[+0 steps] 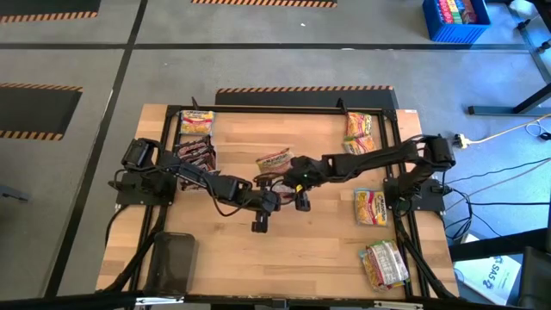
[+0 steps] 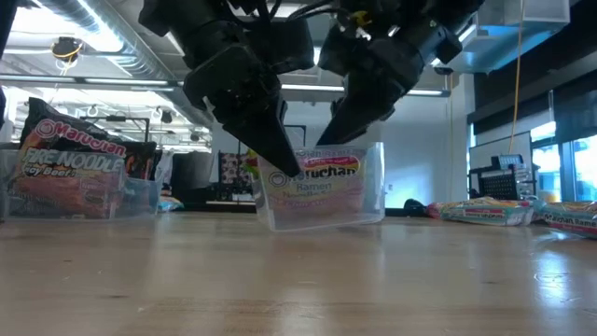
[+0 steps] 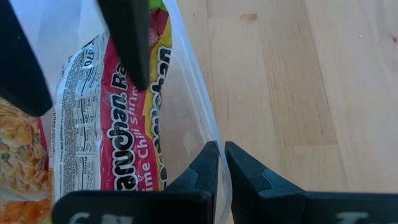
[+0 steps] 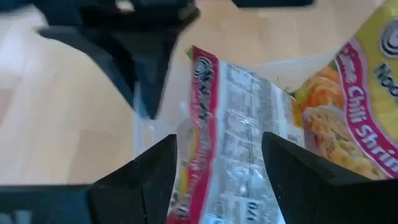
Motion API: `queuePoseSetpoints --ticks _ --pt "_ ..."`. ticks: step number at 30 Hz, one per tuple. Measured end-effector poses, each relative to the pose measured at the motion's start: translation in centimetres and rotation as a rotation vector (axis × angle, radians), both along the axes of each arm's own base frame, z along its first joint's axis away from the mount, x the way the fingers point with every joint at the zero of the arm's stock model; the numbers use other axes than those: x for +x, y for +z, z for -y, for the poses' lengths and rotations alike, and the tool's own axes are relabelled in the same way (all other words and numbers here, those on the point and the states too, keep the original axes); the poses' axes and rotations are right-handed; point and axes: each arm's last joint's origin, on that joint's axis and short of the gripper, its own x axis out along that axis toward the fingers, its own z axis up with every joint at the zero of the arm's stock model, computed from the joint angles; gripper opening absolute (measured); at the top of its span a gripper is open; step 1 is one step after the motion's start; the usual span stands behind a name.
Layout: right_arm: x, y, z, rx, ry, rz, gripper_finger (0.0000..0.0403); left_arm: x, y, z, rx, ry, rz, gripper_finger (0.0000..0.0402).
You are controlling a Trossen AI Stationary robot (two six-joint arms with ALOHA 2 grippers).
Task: Sort Maruchan noodles
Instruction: Adjust the green noodle packs in the bin
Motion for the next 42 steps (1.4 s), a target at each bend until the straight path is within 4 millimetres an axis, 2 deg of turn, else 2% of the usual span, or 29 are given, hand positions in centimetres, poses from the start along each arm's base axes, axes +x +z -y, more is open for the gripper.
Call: queuePoseSetpoints --ticks 4,11,14,19,25,28,34,42 --pt "0.1 -0.6 -0.6 -0.021 -0.008 -0.021 0.0221 0.0 0.0 0.0 -0.01 -0.006 -0.002 0.0015" --pt "-0.1 -1.2 -0.4 -0.07 -0.045 -0.077 0.022 0.0 0.0 0.0 -0.014 -0.01 0.0 0.0015" --pt "0.0 -1.5 -0.8 -0.066 -0.024 -0.077 0.0206 0.0 0.0 0.0 -0.015 -0.011 0.001 0.0015" --pt "0.1 -1.9 -0.7 -0.072 -0.025 -0.088 0.0137 0.0 0.0 0.1 -0.017 -0.012 0.001 0.0015" --pt "0.1 -1.8 -0.7 -0.109 0.015 -0.084 0.0014 0.0 0.0 0.0 -0.015 -0.011 0.001 0.0015" --pt "0.1 -1.7 -0.8 -0.107 0.031 -0.095 0.0011 0.0 0.0 0.0 -0.015 -0.012 0.001 0.0015" --pt "0.8 -0.2 -0.7 -0.095 0.04 -0.098 0.0001 0.0 0.0 0.1 -0.022 -0.019 -0.001 0.0015" --pt "1.3 2.6 2.3 -0.023 -0.023 -0.055 0.0 -0.1 0.0 0.4 -0.032 -0.034 -0.006 0.0015"
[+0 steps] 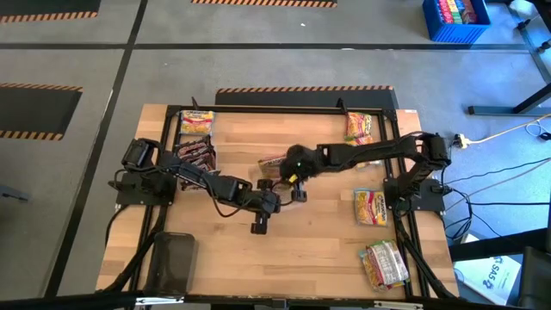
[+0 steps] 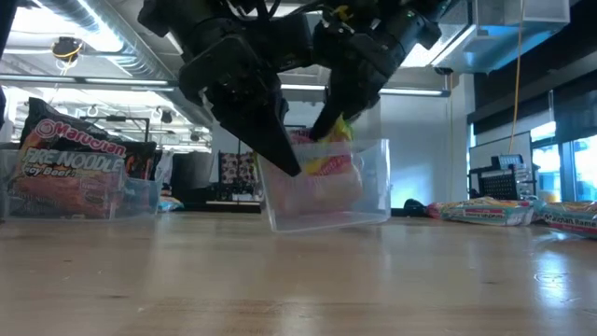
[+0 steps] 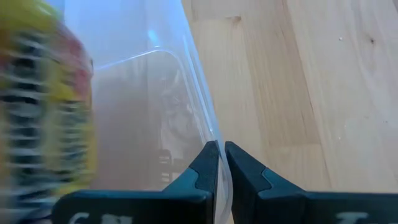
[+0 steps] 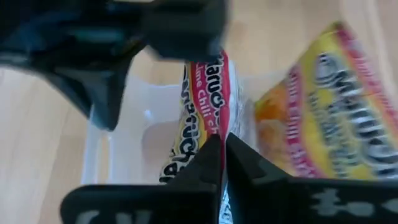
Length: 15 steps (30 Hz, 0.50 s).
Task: Sort Maruchan noodles
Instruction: Adjust the green noodle packs in the bin
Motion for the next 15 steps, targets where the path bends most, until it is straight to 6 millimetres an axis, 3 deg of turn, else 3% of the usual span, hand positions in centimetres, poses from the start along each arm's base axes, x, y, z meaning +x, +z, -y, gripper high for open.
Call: queuePoseSetpoints --ticks 4,9,15 --pt "-0.8 0.8 2.5 0.025 -0.045 -0.001 0.0 0.0 0.0 0.1 -0.005 -0.005 -0.003 0.0015" --pt "-1.9 0.2 6.2 0.031 -0.11 -0.035 0.0 0.0 0.0 0.1 -0.012 -0.011 -0.004 0.0015" --pt "-2.4 -1.1 7.4 0.007 -0.111 -0.042 0.0001 0.0 0.0 0.1 -0.018 -0.015 -0.004 0.0015"
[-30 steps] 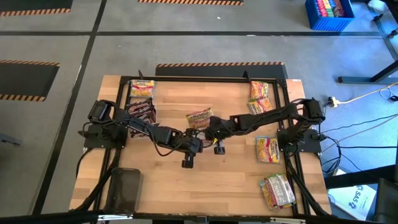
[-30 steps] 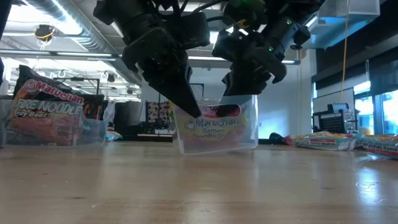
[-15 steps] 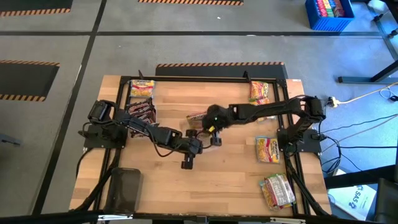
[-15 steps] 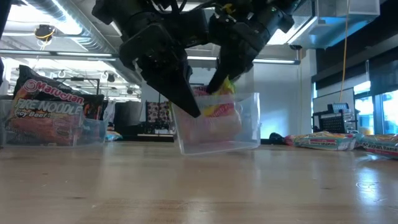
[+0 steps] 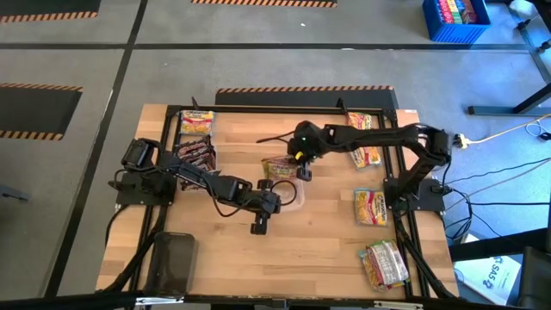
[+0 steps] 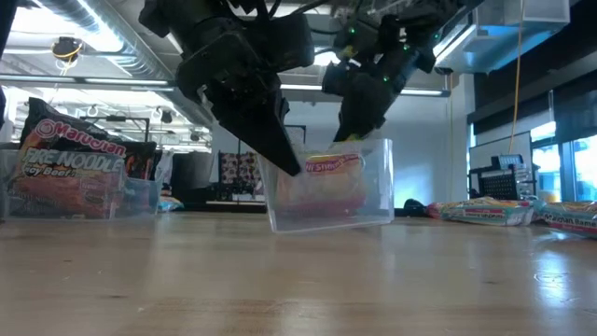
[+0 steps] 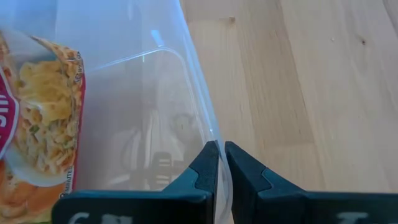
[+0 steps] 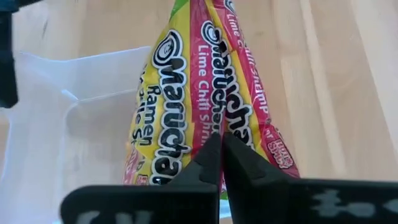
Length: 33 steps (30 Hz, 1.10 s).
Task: Sort Maruchan noodles
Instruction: Adjust the green noodle packs in the bin, then put the green noodle pack into the right transparent bin
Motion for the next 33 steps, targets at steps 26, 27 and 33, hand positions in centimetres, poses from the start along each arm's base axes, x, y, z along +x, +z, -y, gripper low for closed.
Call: queuePoseSetpoints --ticks 26,27,33 --pt "0.5 -0.7 -0.4 -0.076 0.015 -0.014 0.0186 0.0 0.0 0.0 0.084 0.127 0.033 0.0092" --pt "0.4 -0.5 -0.4 -0.077 0.014 -0.01 0.0186 -0.1 0.1 0.2 0.082 0.12 0.035 0.0093" --pt "-0.8 1.5 -0.7 -0.082 0.012 0.001 0.0184 -0.4 1.1 0.4 0.065 0.103 0.06 0.0093"
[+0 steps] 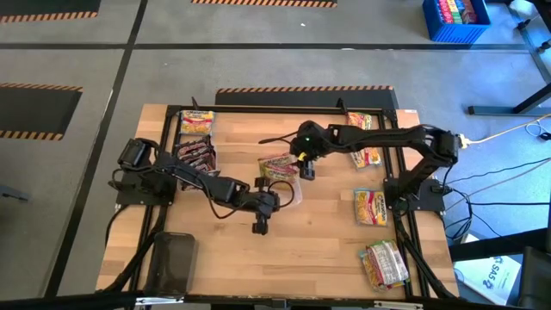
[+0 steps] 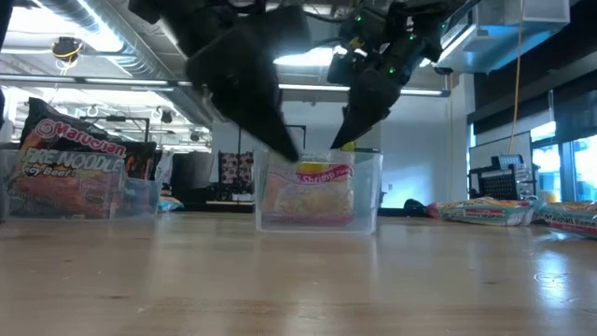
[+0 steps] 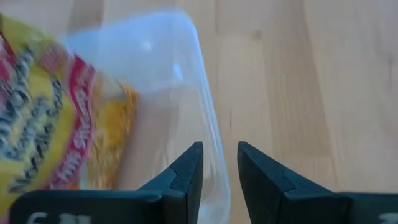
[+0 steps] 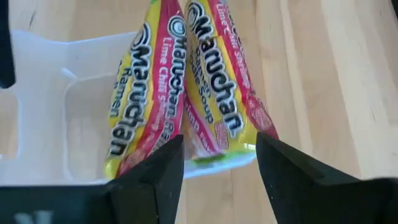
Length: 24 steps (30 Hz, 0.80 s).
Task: Sort Maruchan noodles
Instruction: Put the green noodle pack into the right transparent bin
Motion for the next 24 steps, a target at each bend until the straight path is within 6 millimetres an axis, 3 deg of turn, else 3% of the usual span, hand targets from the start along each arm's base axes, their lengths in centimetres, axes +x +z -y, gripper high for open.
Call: queuePoseSetpoints --ticks 9,12,18,24 --pt "-1.3 1.6 -0.7 0.038 0.002 -0.013 0.0183 -0.5 1.7 -0.2 -0.004 0.001 0.05 0.0094" --pt "-3.5 3.1 -2.1 0.142 0.059 -0.115 0.0183 -0.9 2.7 -0.3 0.0 0.006 0.065 0.0093" --pt "-8.4 6.6 -5.7 0.215 0.111 -0.132 0.0183 -1.7 4.3 -0.1 -0.004 -0.003 0.095 0.0094" --pt "-13.4 6.7 -7.6 0.256 -0.003 -0.082 0.0183 -2.2 3.8 0.8 0.002 -0.03 0.085 0.0093"
